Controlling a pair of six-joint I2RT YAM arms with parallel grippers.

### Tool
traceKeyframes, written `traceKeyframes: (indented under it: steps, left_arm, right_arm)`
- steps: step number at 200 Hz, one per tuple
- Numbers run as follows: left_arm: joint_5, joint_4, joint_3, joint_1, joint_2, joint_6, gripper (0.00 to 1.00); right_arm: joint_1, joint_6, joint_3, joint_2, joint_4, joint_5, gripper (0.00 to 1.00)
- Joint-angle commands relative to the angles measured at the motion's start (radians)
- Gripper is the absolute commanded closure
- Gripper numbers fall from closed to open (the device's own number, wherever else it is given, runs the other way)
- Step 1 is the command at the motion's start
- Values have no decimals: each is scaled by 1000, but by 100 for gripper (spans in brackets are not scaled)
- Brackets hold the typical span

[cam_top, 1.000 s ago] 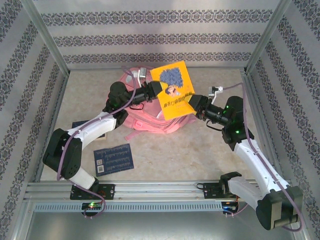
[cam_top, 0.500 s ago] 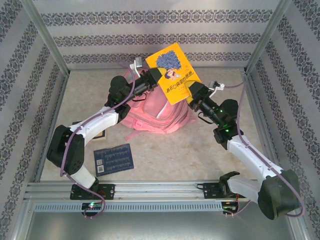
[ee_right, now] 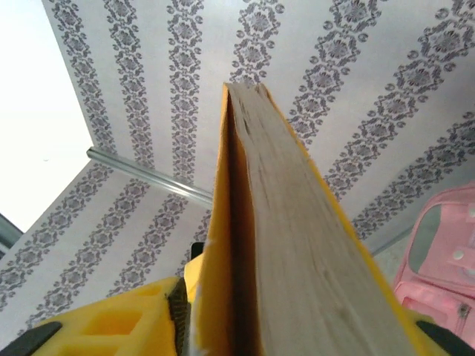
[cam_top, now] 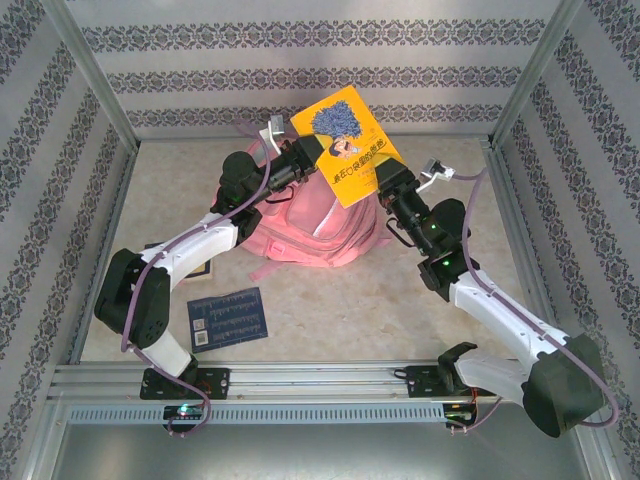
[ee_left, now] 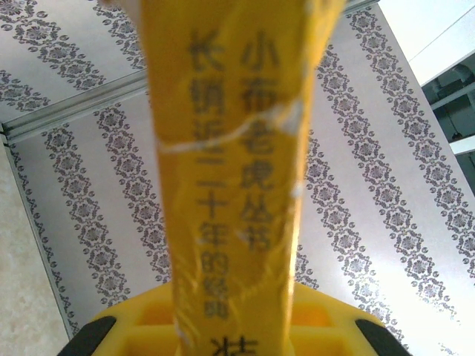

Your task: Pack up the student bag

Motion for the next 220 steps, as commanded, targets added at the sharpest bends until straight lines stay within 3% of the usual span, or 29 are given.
traceKeyframes:
  steps: [1,71,90,112,117,134,148,169,187,220]
  left_arm:
    - [-18,74,40,-7,5,0,100]
    - [-9,49,38,-15,13,4,100]
    - [-7,44,39,-18,16,4,100]
    - [6,14,34,-18,15,16,100]
    - [10,1,31,-19,12,22,96]
    - [25,-71,18,-11,-3,70,70]
    - [39,-206,19,-7,-22,151,60]
    - [40,-576,94,-9,-36,387,57]
    - [-30,-912,204,-19,-1,607,55]
    - [-96,-1163,370,-36,153,810,55]
  right_arm:
    - [-8,-34,-4,-1,28,43,59]
    - [-14,0,28,71,54,-41,66]
    - [-15,2,27,79,54,-55,75]
    - [-45,-8,22,61,35,-76,96]
    - [-56,-15,17,47,28,-76,100]
    - [-103,-36,5,-35,-155,-77,100]
    - [-141,-99,3,-127,-340,-74,100]
    - [-167,-237,23,-269,-687,-17,100]
    - [-183,-338,56,-354,-956,41,100]
    - [-204,-445,116,-377,-1241,1,100]
